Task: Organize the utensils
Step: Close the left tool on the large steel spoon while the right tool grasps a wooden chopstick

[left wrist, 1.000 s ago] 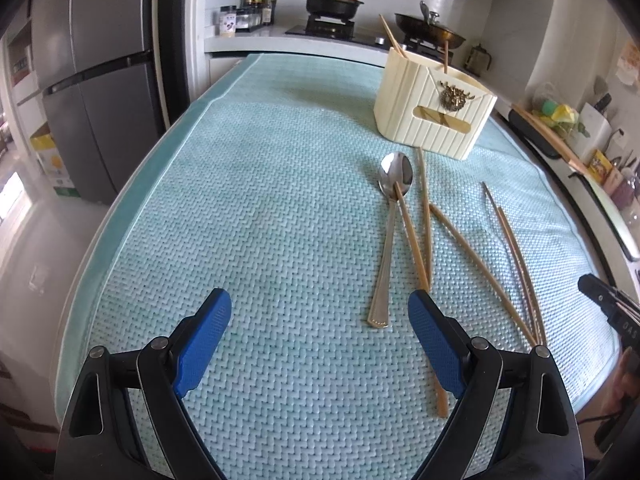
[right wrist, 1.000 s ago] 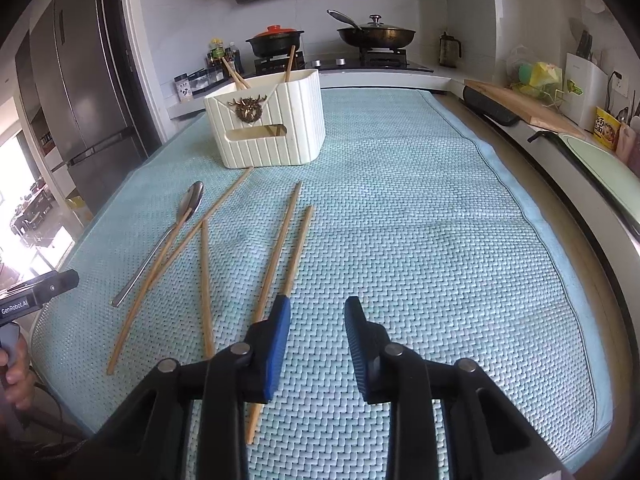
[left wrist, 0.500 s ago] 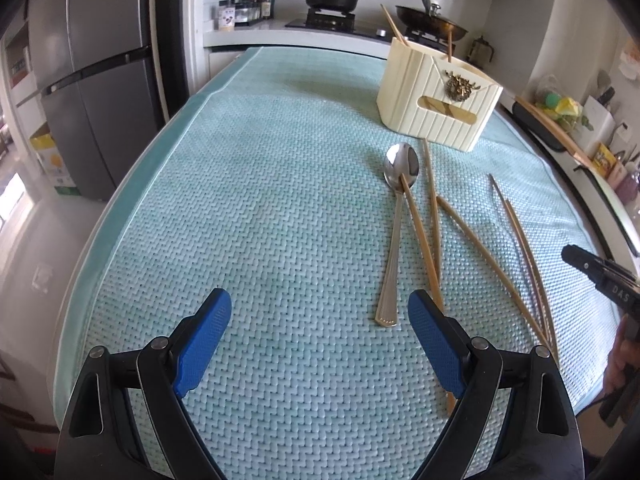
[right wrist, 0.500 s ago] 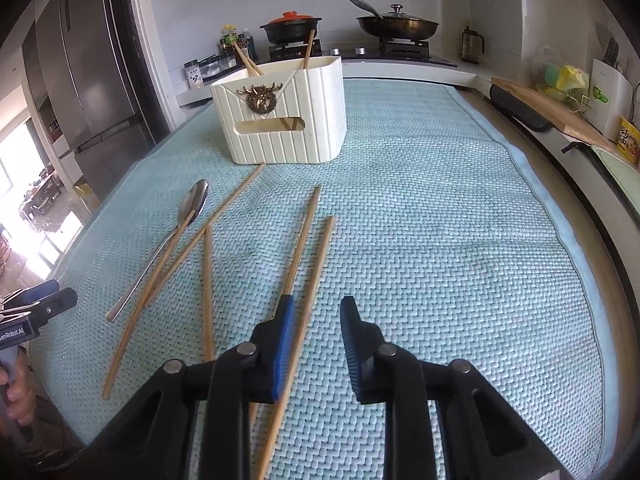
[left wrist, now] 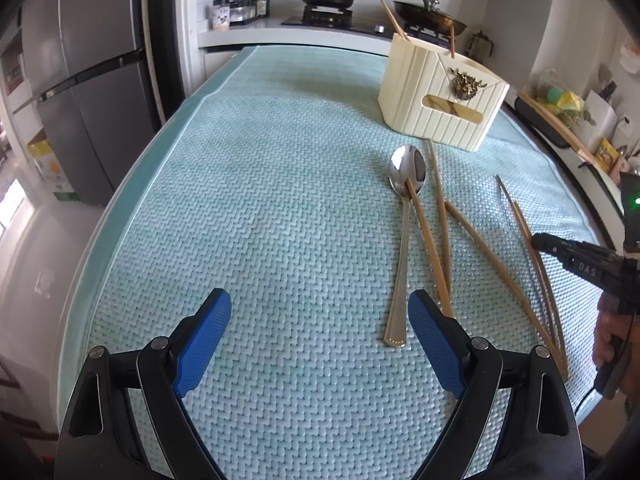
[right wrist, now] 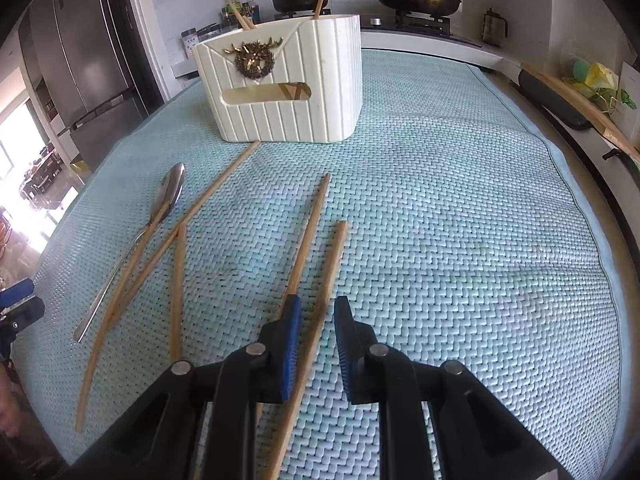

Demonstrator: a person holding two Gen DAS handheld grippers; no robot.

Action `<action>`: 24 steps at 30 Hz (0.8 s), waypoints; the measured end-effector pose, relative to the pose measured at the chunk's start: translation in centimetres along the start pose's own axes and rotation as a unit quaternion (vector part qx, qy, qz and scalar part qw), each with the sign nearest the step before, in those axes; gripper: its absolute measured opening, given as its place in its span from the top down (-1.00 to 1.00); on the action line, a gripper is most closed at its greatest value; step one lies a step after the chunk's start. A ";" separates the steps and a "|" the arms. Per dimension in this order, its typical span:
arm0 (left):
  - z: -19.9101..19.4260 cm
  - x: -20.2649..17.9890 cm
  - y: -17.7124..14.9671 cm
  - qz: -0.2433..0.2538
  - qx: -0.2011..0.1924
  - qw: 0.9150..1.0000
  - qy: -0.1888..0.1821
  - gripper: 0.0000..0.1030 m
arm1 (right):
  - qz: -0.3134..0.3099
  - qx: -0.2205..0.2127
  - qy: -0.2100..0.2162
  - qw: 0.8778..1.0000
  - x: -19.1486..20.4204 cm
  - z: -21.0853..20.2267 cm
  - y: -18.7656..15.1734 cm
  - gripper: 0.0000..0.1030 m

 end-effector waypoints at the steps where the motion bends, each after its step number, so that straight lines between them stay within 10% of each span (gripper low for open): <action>1: 0.4 -0.3 0.4 0.010 0.002 1.000 -0.001 -0.77 | -0.001 0.004 -0.002 1.000 -0.1 0.2 -0.1 0.66; 14: 7.6 -4.2 3.6 0.142 0.055 0.988 -0.016 -0.77 | 0.002 0.003 -0.023 1.000 -1.4 -0.1 -0.6 0.72; 24: 11.2 -5.9 8.0 0.134 0.056 0.989 -0.037 -0.76 | -0.001 0.000 -0.020 1.000 -1.5 0.2 -0.1 0.72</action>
Point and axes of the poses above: each gripper's, at about its wrist camera, not at the fingertips, and z roughly the way its jaws point, x to its left, y to its top, the point moved 4 cm from there along z, roughly the way its jaws point, and after that the axes turned 6 degrees about z, right-handed, at the moved point
